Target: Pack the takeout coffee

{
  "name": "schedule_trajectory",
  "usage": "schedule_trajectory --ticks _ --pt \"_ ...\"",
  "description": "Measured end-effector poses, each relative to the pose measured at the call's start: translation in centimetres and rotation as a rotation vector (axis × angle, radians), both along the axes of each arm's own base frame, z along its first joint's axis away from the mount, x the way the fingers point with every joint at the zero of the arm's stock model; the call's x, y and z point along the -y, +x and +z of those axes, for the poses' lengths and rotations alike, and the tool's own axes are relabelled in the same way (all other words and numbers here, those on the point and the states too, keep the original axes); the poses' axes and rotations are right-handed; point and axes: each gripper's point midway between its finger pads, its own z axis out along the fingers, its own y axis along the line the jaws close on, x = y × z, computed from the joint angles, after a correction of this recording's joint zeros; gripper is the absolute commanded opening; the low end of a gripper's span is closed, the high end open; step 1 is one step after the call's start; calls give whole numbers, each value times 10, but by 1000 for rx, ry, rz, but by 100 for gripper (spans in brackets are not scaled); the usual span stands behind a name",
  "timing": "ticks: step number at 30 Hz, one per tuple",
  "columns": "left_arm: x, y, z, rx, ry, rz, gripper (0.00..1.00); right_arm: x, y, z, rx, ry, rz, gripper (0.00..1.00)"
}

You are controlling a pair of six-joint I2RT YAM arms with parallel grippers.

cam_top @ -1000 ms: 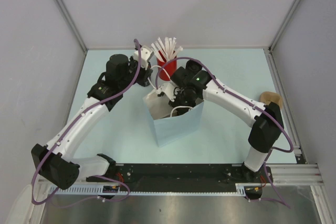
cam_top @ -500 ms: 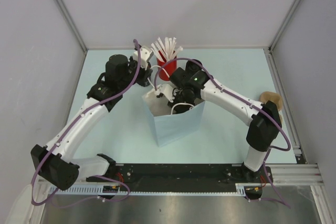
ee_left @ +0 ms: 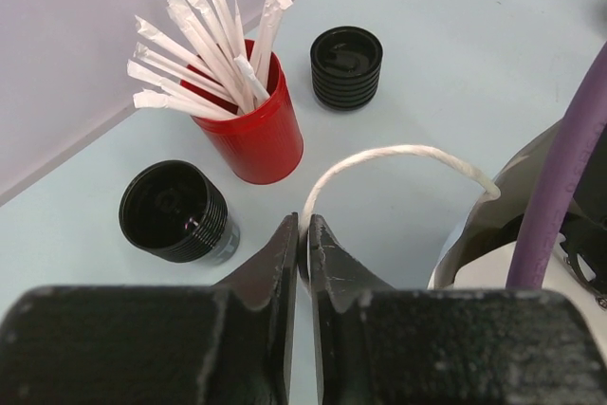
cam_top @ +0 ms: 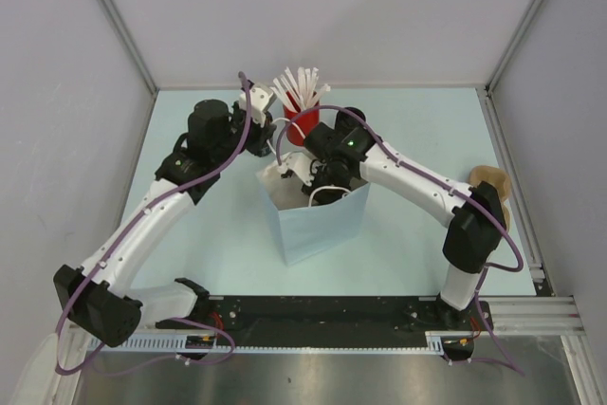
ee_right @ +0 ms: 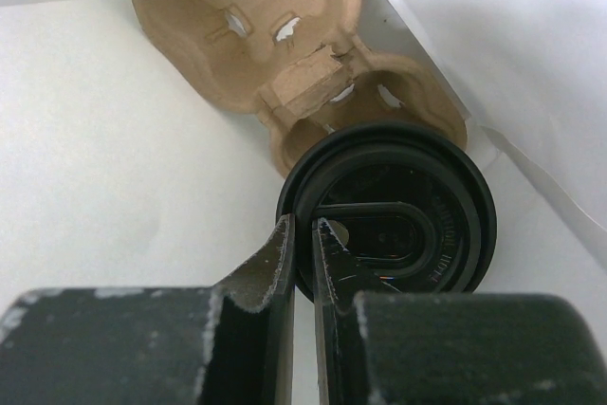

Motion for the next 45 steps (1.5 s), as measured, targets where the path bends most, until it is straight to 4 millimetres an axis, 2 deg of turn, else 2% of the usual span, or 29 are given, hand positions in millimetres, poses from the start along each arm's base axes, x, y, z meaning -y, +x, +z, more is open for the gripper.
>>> schedule_trajectory --ticks 4,11,26,39,45 --pt "0 -1 2 4 -3 -3 20 0 0 0 9 -11 3 0" --pt "1 -2 3 5 -5 -8 21 2 1 -1 19 -21 1 0" --pt "-1 -8 5 14 -11 -14 15 2 2 0 -5 7 -21 0" --pt "0 -10 2 10 -13 -25 10 6 6 11 -10 49 -58 0" --pt "0 -10 2 9 -12 -25 10 6 1 3 -31 57 -55 0"
